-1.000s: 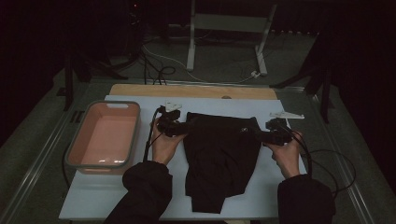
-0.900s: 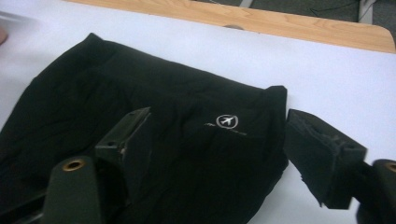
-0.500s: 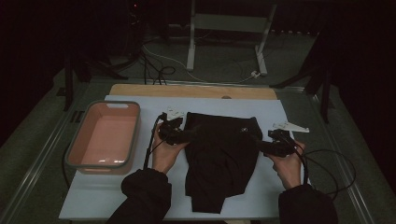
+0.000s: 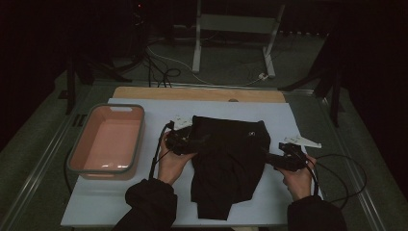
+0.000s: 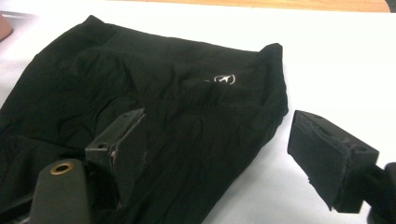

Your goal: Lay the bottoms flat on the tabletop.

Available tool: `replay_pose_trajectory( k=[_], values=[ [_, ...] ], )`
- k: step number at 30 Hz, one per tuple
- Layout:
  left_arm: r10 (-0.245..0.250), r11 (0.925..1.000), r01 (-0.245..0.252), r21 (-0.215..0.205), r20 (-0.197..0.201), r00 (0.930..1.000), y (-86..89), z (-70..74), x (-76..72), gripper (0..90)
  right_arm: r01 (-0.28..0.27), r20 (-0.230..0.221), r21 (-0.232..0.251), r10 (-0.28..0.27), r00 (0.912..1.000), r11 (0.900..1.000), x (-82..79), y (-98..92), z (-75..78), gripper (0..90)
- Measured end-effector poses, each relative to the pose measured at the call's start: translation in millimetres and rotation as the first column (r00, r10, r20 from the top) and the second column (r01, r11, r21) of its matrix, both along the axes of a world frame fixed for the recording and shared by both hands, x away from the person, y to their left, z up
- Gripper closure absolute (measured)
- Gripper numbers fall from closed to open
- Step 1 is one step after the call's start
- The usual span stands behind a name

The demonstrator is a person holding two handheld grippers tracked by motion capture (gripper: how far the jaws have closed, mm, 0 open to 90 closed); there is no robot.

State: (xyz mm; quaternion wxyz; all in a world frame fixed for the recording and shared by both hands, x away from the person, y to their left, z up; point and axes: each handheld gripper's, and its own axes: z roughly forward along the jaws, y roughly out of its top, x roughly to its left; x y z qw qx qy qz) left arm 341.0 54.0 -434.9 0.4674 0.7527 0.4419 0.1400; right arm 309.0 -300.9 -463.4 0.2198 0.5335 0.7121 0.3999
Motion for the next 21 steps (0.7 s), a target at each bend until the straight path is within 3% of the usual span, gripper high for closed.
replay_pose_trajectory(
  k=[8,13,21],
  values=[
    [-0.006,1.0000,0.006,0.000,-0.011,0.9999,-0.1,-7.0,-8.0,23.9,-0.005,-0.014,-0.008,0.004,0.9999,1.000,-5.3,0.3,-7.0,20.1],
    [-0.021,0.9997,0.021,0.014,-0.043,0.9988,-2.6,-22.2,-18.5,24.1,-0.009,-0.036,-0.006,0.009,0.9993,1.000,-8.8,0.6,-12.9,20.5],
    [-0.052,0.9978,0.054,0.037,-0.064,0.9966,-7.1,-36.9,-35.1,24.8,-0.022,-0.051,-0.016,0.021,0.9985,1.000,-12.2,5.1,-16.9,21.5]
  ],
)
